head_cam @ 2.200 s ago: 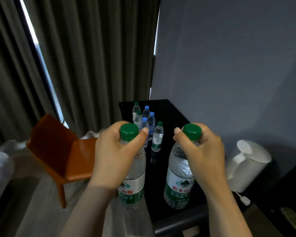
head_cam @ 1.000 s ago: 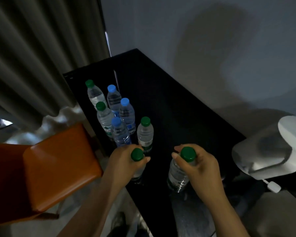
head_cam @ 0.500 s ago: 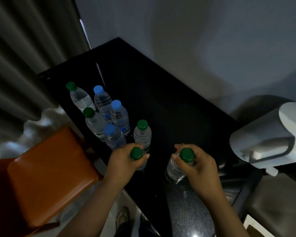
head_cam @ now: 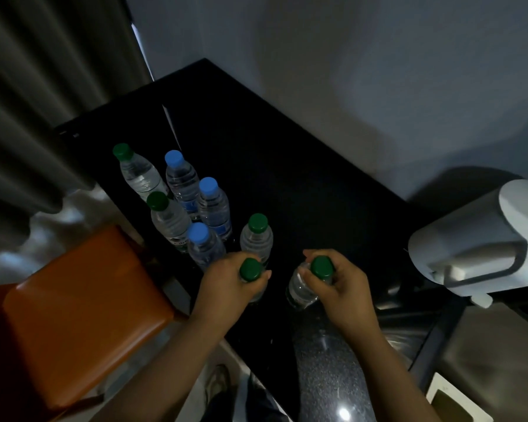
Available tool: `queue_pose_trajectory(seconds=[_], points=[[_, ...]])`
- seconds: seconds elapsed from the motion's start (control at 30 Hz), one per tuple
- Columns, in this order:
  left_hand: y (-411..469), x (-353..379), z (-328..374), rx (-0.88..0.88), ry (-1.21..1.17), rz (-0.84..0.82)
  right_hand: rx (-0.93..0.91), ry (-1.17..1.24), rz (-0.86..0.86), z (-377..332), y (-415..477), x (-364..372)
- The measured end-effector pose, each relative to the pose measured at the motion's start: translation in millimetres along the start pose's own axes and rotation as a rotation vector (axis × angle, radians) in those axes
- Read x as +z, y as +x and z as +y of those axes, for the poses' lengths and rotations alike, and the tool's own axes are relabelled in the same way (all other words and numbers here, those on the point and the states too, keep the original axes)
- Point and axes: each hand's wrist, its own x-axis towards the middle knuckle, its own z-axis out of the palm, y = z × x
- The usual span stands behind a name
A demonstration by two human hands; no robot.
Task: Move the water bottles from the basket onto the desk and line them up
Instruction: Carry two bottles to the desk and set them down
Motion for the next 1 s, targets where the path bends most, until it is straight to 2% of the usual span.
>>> queue_pose_trajectory(seconds=[0.37,0.77,0.87,1.0], points=[[-2,1,-1,0.022,0.006,0.048,-0.059,-0.006,-0.022,10,15,18],[-3,-1,3,0.021,0.022,0.032,-0.036,-0.024,-0.002,20,14,19],[-4,-2,7,0.003,0.005,0.018,-0.032,-0.114,-0.001,19,12,18],[-3,-6,14,-0.017,0.02,-0.011,0.029,-0.346,-0.029,14,6,5]])
